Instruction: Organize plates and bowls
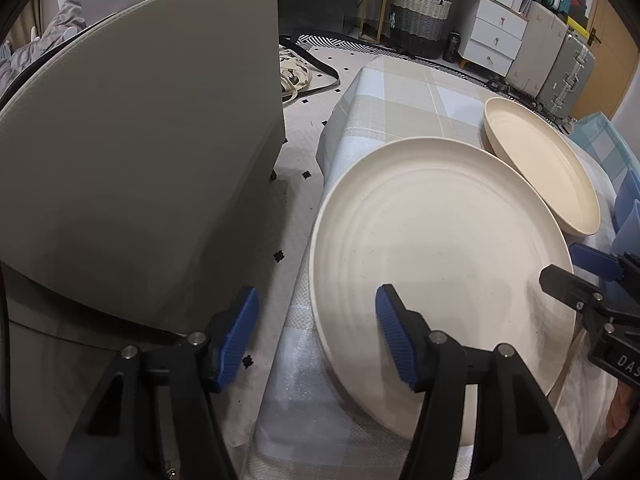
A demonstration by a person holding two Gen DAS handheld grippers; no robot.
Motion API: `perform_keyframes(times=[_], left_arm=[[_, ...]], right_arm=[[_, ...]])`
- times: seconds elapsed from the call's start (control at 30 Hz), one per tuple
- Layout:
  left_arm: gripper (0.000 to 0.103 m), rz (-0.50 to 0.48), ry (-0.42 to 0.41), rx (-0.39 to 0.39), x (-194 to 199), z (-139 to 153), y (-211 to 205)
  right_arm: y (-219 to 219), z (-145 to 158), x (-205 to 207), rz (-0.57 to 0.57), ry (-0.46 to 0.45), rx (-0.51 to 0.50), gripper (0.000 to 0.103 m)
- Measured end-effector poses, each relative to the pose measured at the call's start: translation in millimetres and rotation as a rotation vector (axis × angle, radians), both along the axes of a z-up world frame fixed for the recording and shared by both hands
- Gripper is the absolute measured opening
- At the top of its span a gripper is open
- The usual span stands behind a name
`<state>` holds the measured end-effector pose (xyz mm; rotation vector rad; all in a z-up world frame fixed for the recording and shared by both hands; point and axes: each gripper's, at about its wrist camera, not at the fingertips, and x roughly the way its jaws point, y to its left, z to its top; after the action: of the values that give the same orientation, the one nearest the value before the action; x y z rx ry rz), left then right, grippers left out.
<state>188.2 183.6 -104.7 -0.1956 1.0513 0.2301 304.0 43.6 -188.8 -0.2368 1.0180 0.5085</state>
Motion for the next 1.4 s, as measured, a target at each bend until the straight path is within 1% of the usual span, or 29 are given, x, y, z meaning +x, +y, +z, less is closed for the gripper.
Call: perform_keyframes(times=[0.1, 0.17, 0.23, 0.3, 0.37, 0.43, 0.57, 0.67, 0.97, 1.4], left_arm=[[0.053, 0.000, -0.004, -0.020, 0, 1, 1], [0.045, -0.007, -0.008, -0.036, 0, 1, 0], [0.040, -0.015, -0.011, -0.045, 0, 2, -1], [0.036, -0.026, -0.013, -0.041, 0, 3, -4], [0.029, -0.035, -0.015, -0.042, 0, 3, -6], [0.029, -0.037, -0.014, -0.037, 1, 4, -7], [0.024, -0.024, -0.016, -0.050, 0, 5, -4], [0.024, -0.031, -0.015, -0.035, 0, 5, -6], [0.019, -0.035, -0.017, -0.017, 1, 5, -6], [0.018, -0.023, -0.039, -0.008, -2, 13, -3]], right_arm=[[0, -4, 0, 0.003, 0.012, -0.001, 0.053], [0, -6, 0, 0.006, 0.010, -0.006, 0.046], [-1, -8, -1, 0.010, 0.011, -0.008, 0.041], [-2, -9, -1, 0.016, 0.012, -0.014, 0.038], [-3, -9, -2, 0.019, 0.010, -0.019, 0.035], [-3, -9, -4, 0.021, 0.010, -0.024, 0.031], [-5, -8, -7, 0.024, 0.007, -0.027, 0.023], [-3, -7, -7, 0.031, 0.004, -0.031, 0.020], [0, -5, -8, 0.024, -0.024, -0.050, 0.019], [1, 5, -20, 0.029, -0.057, -0.057, 0.019]])
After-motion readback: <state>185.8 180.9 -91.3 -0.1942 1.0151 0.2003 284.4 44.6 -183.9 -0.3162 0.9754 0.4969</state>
